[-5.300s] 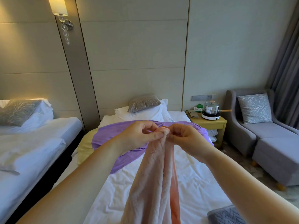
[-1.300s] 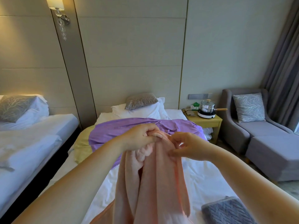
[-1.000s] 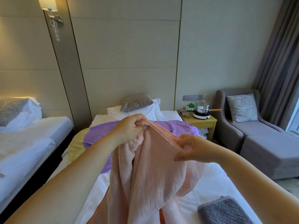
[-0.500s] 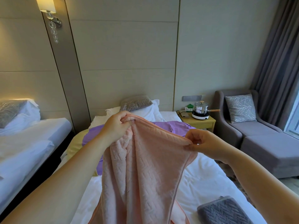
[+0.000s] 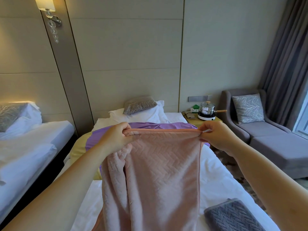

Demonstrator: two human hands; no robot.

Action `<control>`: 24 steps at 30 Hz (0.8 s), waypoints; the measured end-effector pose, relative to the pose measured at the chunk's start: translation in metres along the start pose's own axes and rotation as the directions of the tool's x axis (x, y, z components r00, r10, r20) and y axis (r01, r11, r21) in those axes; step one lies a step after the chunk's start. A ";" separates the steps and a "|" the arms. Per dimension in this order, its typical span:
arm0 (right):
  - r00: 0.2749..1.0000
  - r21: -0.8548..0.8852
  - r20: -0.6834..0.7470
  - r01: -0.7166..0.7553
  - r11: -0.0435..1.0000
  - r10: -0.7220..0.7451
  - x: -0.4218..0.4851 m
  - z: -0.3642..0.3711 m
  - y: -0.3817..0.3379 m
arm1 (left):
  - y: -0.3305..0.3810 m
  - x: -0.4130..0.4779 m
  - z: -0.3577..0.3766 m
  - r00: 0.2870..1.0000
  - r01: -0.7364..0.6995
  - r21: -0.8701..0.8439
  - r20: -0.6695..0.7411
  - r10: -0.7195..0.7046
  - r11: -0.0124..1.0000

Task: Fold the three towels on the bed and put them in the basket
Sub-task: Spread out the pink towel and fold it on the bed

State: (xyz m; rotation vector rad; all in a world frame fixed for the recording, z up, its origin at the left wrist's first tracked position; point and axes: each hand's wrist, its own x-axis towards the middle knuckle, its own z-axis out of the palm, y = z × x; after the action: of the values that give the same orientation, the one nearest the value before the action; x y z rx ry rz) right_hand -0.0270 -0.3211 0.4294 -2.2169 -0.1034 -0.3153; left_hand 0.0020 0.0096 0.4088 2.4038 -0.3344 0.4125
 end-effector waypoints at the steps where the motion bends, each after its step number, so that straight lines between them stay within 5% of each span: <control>1: 1.000 -0.009 -0.012 0.005 1.000 -0.005 0.001 -0.001 -0.002 | -0.002 -0.002 0.003 1.000 0.004 0.049 -0.015 -0.003 0.999; 10: 0.998 -0.311 0.014 0.060 0.949 -0.058 0.008 0.003 -0.013 | -0.007 -0.008 0.015 0.940 0.227 0.178 -0.296 -0.168 0.957; 15: 0.999 -0.077 -0.036 0.004 0.997 -0.007 0.007 0.001 -0.018 | -0.009 -0.007 0.015 0.930 0.284 0.221 -0.300 -0.212 0.933; 19: 0.995 0.192 0.074 -0.080 0.978 0.067 0.011 0.001 -0.024 | -0.009 -0.006 0.017 0.931 0.289 0.198 -0.287 -0.227 0.936; 24: 0.992 0.003 0.113 0.064 0.998 -0.064 0.007 -0.002 -0.020 | -0.014 -0.004 0.013 0.922 0.327 0.149 -0.265 -0.281 0.933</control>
State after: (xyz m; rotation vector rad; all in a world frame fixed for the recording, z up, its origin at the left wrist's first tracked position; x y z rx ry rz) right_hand -0.0242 -0.3102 0.4481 -2.2353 -0.2364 -0.2243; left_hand 0.0055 0.0119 0.3894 2.4997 0.1985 0.6049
